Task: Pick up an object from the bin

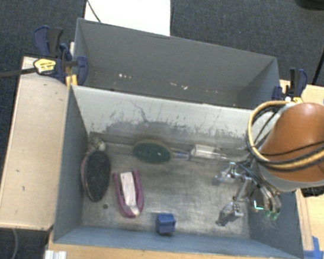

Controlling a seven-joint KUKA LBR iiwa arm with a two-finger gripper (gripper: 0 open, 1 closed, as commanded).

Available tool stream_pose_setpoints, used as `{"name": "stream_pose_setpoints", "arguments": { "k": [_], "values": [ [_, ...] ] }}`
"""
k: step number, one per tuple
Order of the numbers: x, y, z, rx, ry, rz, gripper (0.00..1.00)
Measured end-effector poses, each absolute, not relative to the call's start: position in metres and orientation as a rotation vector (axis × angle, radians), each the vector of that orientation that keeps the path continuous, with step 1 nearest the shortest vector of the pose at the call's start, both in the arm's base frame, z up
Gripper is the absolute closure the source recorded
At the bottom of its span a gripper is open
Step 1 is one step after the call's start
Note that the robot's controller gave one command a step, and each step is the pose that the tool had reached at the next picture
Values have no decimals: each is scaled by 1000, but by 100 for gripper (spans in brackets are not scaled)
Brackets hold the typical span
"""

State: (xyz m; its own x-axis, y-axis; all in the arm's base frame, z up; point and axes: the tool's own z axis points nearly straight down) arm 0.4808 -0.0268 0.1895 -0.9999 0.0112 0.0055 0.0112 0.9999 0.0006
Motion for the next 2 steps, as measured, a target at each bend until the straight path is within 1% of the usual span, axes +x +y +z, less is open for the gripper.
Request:
{"name": "stream_pose_setpoints", "arguments": {
  "k": [1,2],
  "values": [
    [491,88,118,676,-3067,-3,0],
    [483,66,74,589,-3106,-1,0]
  ]
}}
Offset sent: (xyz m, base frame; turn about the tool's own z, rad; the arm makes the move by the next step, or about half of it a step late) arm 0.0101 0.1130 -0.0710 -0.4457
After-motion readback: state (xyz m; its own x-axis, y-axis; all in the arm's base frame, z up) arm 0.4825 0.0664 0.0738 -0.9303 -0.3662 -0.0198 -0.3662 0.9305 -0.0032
